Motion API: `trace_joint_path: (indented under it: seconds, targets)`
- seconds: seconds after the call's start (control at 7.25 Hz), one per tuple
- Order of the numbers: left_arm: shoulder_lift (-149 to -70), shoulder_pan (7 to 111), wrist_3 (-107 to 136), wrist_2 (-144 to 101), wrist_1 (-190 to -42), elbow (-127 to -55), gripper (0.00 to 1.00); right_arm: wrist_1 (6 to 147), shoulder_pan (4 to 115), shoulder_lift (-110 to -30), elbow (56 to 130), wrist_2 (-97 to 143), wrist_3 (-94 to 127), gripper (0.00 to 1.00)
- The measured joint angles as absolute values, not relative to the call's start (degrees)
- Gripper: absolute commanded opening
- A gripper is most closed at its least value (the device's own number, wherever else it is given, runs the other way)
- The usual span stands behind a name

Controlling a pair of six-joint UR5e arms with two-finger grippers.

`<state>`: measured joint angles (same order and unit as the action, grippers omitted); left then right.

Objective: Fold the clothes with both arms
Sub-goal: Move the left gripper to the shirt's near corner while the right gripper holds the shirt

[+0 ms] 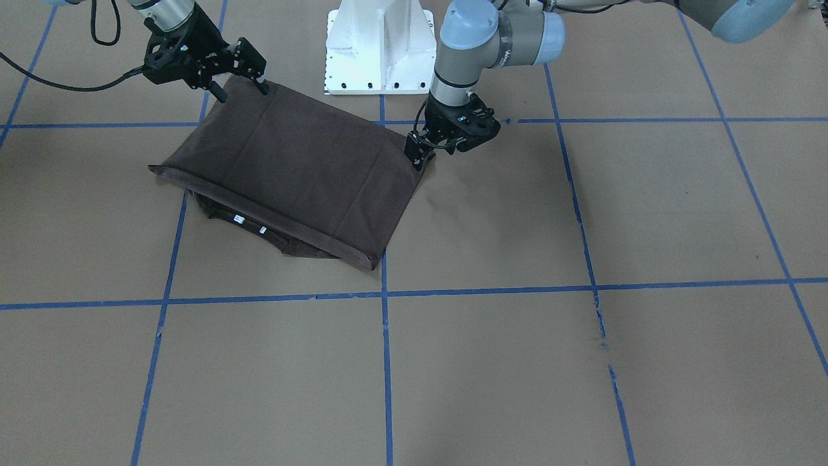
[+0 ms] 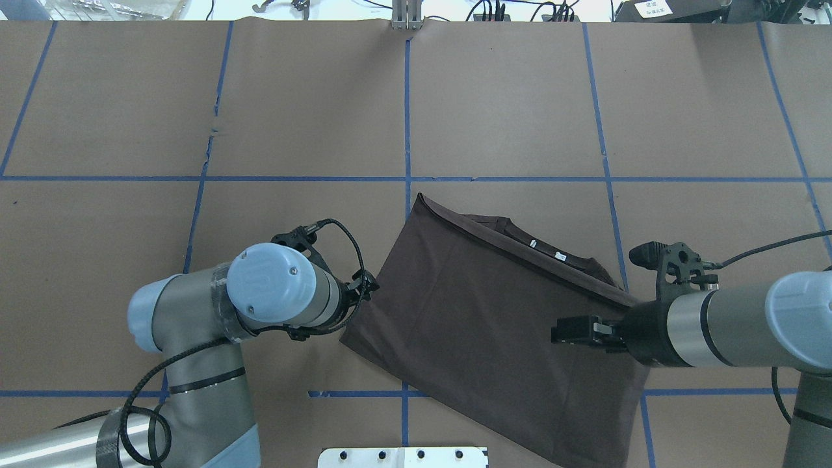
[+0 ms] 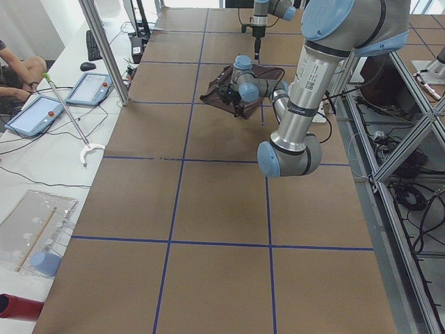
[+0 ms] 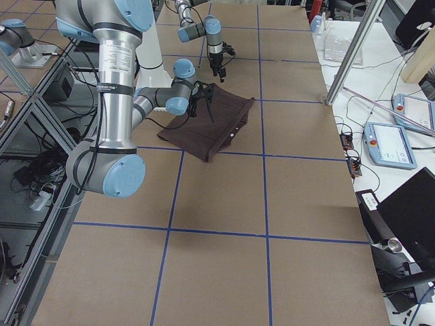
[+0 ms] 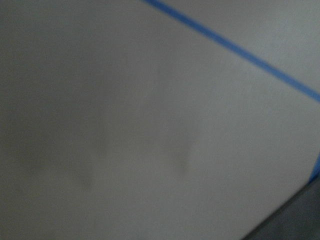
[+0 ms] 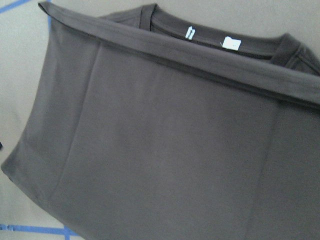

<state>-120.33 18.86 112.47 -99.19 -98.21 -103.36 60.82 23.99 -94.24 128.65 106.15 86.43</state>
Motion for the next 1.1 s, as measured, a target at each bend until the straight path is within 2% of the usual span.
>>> trace_joint_path:
  seconds: [0.28,0.41,0.55,0.69,0.83,1.1]
  targets:
    - [-120.5,16.6,114.9,-99.2,-98.1,-103.2,0.55,60.8,25.6,-93.0,128.4,106.1,86.3,1.0]
    - [-120.5,16.4,115.1,-99.2,-98.1,-103.1,0.5,60.8,25.8,-92.8,128.4,106.1,86.3,1.0]
    - [-120.5,16.3,115.2,-99.2,-98.1,-102.9,0.4,60.8,25.9,-92.6,128.3,106.1,86.4,1.0]
    - [-120.6,16.3,115.2,-99.2,-98.1,-102.7,0.18,60.8,25.9,-92.4,128.3,106.1,86.4,1.0]
    - [-120.6,16.2,115.2,-99.1,-98.1,-102.6,0.0,60.8,26.0,-92.3,128.3,106.1,86.6,1.0]
    - [-120.5,16.2,114.9,-99.1,-98.2,-102.5,0.0,60.8,26.0,-92.3,128.3,106.1,86.7,1.0]
